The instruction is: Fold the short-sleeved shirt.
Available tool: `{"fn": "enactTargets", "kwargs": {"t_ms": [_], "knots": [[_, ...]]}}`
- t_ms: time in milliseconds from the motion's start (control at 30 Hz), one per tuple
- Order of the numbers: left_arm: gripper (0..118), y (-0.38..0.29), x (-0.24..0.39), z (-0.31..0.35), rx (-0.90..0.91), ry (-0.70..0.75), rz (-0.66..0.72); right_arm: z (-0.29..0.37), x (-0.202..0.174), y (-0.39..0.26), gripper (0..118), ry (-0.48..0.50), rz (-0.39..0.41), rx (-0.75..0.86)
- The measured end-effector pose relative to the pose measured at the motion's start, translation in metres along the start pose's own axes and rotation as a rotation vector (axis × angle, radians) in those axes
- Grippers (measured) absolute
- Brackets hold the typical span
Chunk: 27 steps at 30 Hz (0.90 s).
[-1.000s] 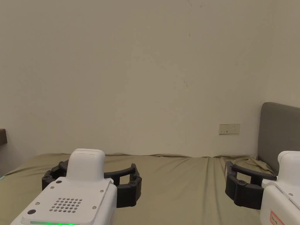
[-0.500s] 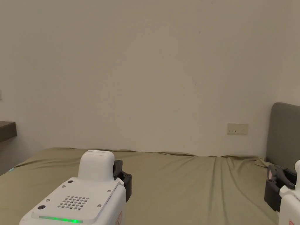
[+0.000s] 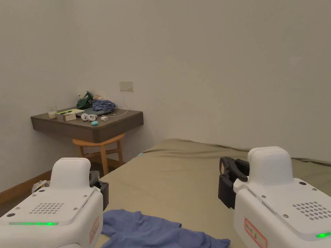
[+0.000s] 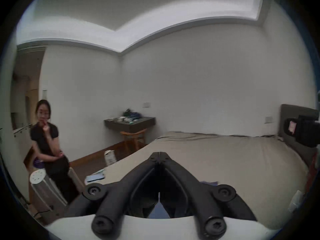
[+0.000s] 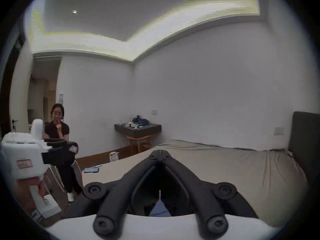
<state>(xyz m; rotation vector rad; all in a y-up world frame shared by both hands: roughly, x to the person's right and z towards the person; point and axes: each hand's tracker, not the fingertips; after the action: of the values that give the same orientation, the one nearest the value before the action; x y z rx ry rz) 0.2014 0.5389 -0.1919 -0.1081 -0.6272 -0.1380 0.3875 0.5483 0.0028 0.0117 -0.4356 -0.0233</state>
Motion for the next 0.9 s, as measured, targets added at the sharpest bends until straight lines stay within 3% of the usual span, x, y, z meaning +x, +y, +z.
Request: {"fn": "enactTargets", "kwargs": {"t_ms": [133, 267, 533, 900], "knots": [[0, -0.017, 0.004, -0.034, -0.069, -0.084, 0.053, -0.013, 0.002, -0.005, 2, 0.009, -0.007, -0.034], [0, -0.040, 0.031, -0.075, -0.164, -0.194, 0.036, -0.030, 0.014, -0.021, 2, -0.042, 0.005, -0.089], [0, -0.123, 0.079, -0.169, -0.370, -0.261, 0.000, -0.090, 0.040, -0.102, 2, -0.077, -0.037, -0.339], [0, -0.248, 0.164, -0.281, -0.676, -0.384, -0.035, -0.126, 0.066, -0.143, 2, -0.087, -0.017, -0.420]]}}
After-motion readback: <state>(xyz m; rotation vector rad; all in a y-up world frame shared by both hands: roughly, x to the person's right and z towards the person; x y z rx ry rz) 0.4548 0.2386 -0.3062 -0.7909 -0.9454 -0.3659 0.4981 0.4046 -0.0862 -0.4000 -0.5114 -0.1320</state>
